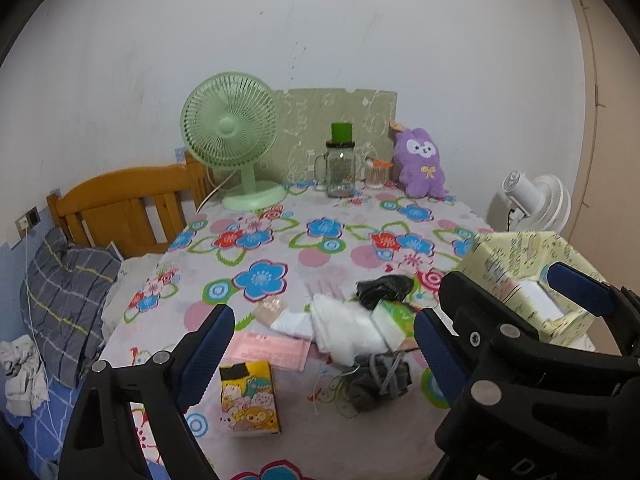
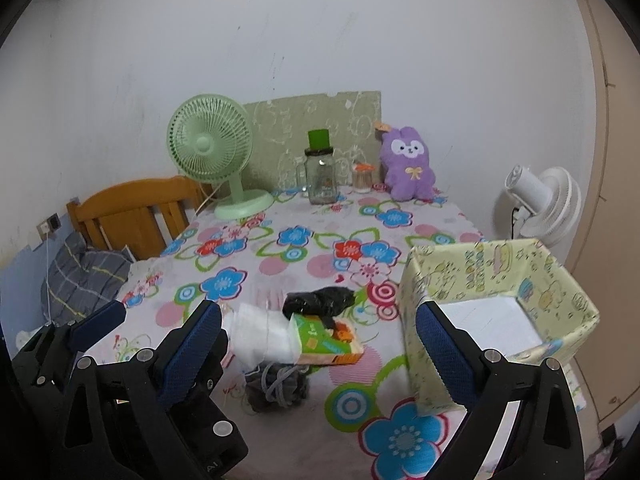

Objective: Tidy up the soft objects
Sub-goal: 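Grasp the grey drawstring bag with the right tool while the left tool grasps the cartoon snack box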

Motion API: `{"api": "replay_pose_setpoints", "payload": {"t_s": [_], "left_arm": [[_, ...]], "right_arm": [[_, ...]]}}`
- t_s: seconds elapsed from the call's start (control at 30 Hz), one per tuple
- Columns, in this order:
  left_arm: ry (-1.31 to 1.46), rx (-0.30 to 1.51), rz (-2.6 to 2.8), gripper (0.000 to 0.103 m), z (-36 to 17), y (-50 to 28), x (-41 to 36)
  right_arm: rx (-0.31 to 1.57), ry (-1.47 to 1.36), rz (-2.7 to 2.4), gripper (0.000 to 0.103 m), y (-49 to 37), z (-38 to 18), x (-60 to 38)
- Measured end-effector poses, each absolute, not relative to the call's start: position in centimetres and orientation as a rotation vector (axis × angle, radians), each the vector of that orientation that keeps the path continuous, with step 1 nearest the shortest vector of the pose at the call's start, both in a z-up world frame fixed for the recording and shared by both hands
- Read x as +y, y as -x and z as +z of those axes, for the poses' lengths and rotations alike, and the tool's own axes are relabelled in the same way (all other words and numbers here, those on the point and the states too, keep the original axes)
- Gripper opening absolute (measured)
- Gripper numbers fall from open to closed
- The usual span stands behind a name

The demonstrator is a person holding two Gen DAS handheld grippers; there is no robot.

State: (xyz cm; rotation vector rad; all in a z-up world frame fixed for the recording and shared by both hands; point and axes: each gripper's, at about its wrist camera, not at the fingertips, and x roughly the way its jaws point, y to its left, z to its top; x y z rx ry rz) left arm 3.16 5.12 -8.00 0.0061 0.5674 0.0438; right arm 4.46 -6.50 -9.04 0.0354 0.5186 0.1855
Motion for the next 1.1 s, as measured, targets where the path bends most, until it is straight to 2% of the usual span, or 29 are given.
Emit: {"api": "replay_pose_setpoints", "payload": {"t_s": [1.1], "left_arm": [[0.029,0.762,0.162,0.081,-17.8,-5.5,9.9]], "right_arm": [[0.731,0.042,0.189,0.090,-8.3,-19.2,-1.4]]}}
